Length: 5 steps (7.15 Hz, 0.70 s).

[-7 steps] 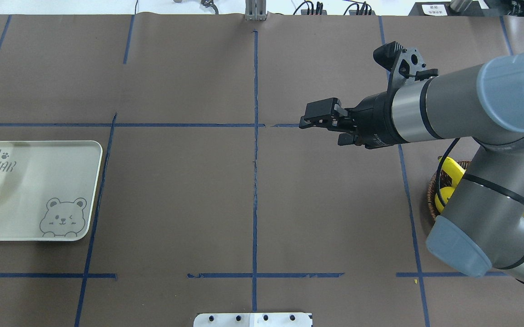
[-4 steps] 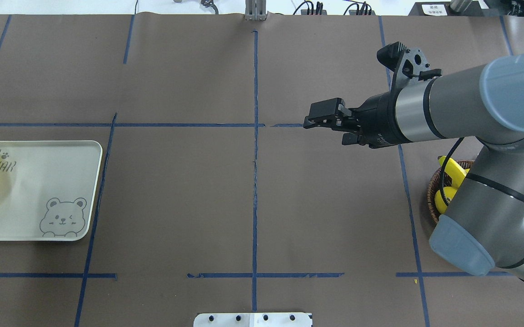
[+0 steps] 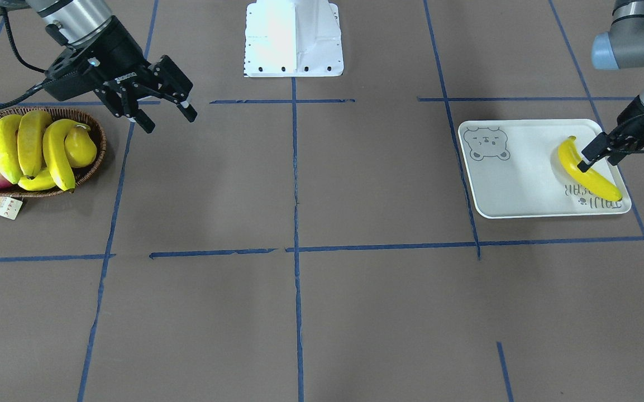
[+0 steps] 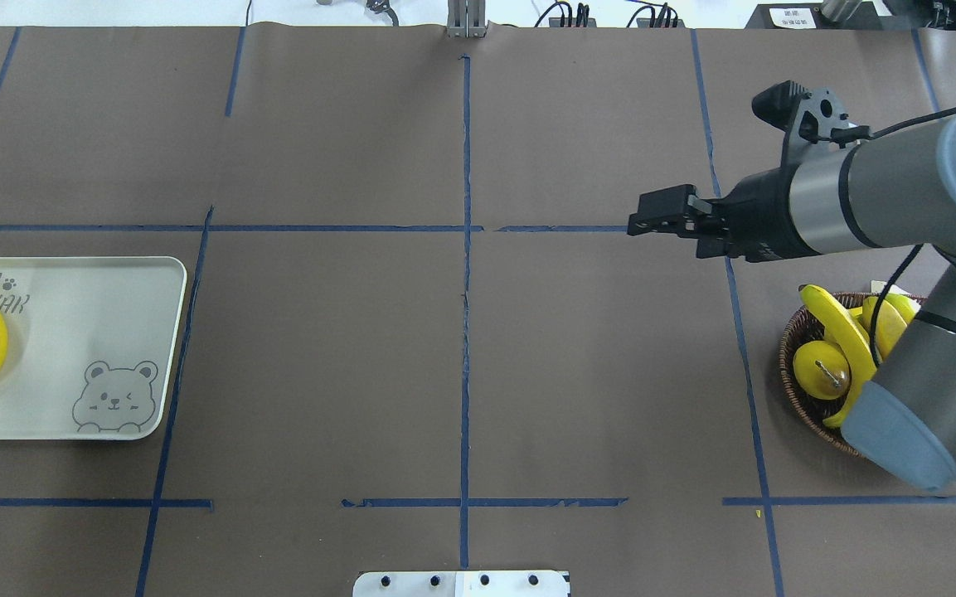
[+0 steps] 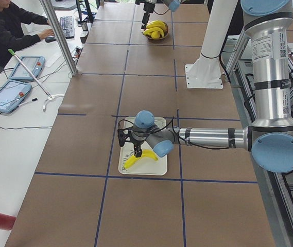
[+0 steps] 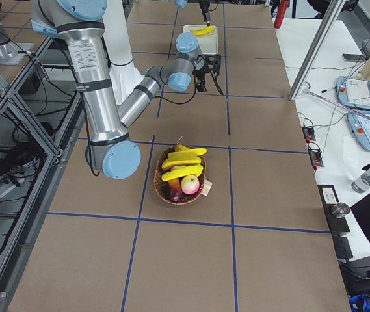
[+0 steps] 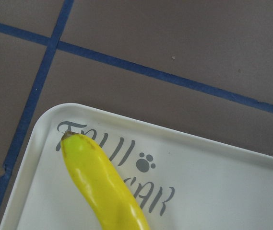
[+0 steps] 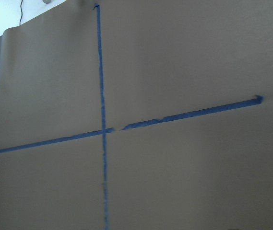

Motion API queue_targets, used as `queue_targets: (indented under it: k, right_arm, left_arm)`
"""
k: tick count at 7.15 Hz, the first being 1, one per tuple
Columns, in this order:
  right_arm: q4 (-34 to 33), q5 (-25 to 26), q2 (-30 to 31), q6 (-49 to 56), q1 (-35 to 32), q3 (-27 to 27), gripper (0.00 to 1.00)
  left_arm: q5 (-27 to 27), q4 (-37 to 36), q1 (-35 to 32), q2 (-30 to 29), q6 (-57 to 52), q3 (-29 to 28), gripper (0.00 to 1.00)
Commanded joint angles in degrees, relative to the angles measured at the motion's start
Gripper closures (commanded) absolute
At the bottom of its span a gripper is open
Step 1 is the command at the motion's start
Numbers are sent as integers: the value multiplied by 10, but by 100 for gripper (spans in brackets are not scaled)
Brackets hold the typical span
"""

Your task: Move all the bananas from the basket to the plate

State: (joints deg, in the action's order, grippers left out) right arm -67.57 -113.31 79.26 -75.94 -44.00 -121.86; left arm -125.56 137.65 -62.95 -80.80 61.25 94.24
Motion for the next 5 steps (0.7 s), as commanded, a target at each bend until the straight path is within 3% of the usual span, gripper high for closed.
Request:
queue_targets:
  k: [1, 2, 3, 5]
  right_arm:
    - [4, -18, 155, 146, -28, -55, 0]
    - [17, -24, 211, 162, -38, -65, 0]
    - [77, -23, 282, 203, -38, -62, 0]
    - [98, -17, 350, 258, -39, -56, 0]
  left_arm:
    - [-51, -15, -38, -4, -1, 30, 0]
    - [-57, -18, -38, -4, 0, 44, 0]
    - [-57, -18, -38, -6, 2, 49, 0]
    - [-52, -18, -38, -4, 2, 50, 0]
